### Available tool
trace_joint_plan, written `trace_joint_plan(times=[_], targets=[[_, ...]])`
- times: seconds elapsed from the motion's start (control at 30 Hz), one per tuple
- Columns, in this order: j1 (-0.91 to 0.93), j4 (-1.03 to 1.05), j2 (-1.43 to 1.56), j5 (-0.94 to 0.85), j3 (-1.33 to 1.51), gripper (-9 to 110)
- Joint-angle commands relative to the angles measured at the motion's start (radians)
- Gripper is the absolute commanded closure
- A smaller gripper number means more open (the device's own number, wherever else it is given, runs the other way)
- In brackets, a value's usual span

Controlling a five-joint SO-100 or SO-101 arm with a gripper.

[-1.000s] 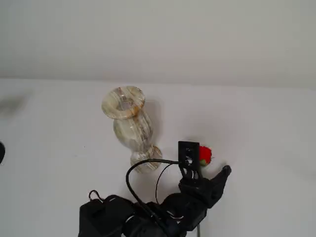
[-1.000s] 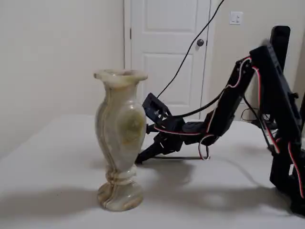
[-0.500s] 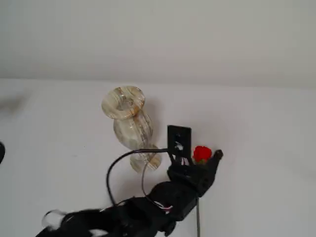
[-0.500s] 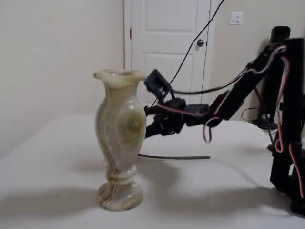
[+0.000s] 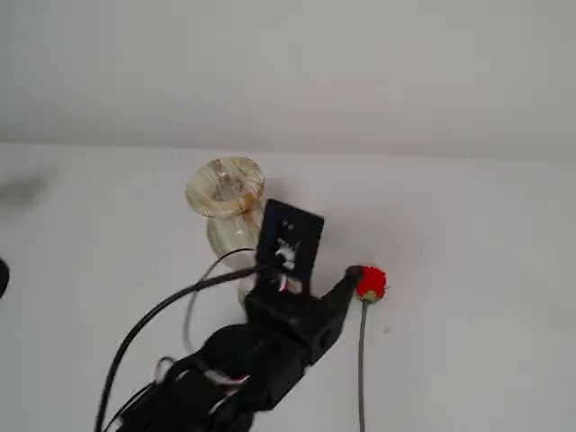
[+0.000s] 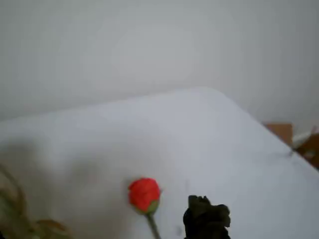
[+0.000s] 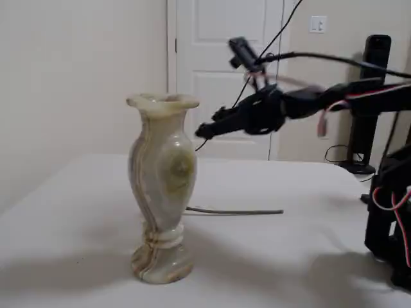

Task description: Pick up rose from vase and place it onto the table

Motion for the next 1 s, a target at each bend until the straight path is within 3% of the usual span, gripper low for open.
trace_joint_plan(times=[0.0, 0.4, 0.53, 0.77, 0.97], targets=[[-0.017, 0.238, 0.238, 0.097, -0.012, 56], [-0.084, 0.922, 0.769, 0.433, -0.003, 65], [-0.071, 0.989, 0.773, 0.546, -0.014, 72], [-0.092, 1.029, 0.773, 0.879, 0.0, 98], [-0.117, 1.143, 0.775, 1.252, 0.018, 100]])
